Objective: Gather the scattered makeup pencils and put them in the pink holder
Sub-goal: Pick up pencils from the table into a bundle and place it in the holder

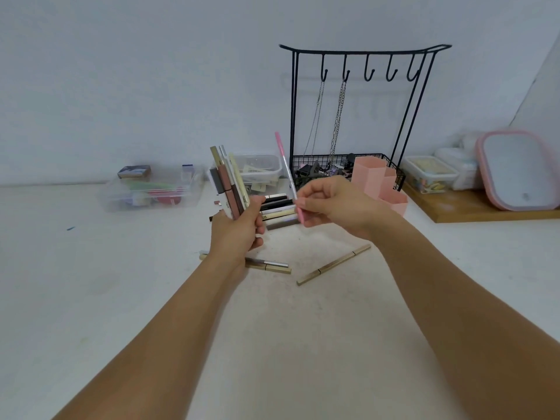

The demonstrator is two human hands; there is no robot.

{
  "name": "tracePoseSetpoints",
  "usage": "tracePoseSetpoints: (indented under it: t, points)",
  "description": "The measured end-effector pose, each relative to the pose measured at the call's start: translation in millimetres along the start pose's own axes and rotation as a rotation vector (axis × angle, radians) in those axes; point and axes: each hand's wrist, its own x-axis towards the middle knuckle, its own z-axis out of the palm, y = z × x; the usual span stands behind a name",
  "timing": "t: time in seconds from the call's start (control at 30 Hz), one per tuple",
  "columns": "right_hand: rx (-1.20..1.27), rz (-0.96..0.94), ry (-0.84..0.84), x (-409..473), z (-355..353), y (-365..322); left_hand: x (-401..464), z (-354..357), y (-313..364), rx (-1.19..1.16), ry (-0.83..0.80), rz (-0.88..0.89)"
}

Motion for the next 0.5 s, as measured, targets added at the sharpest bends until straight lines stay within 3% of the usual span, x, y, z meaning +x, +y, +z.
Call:
tracePoseSetpoints:
  t: [0.17,0.5]
  points:
    - [0.094,-0.062,0.009,3.5,30.5,-7.2,-2.0,1.6,2.8,-0.119,-0.068,-0.042]
    - [0.029,-0.102,0.025,3.8,51.3,-3.2,-5.3,3.5,3.9,-0.096,-0.073,-0.054]
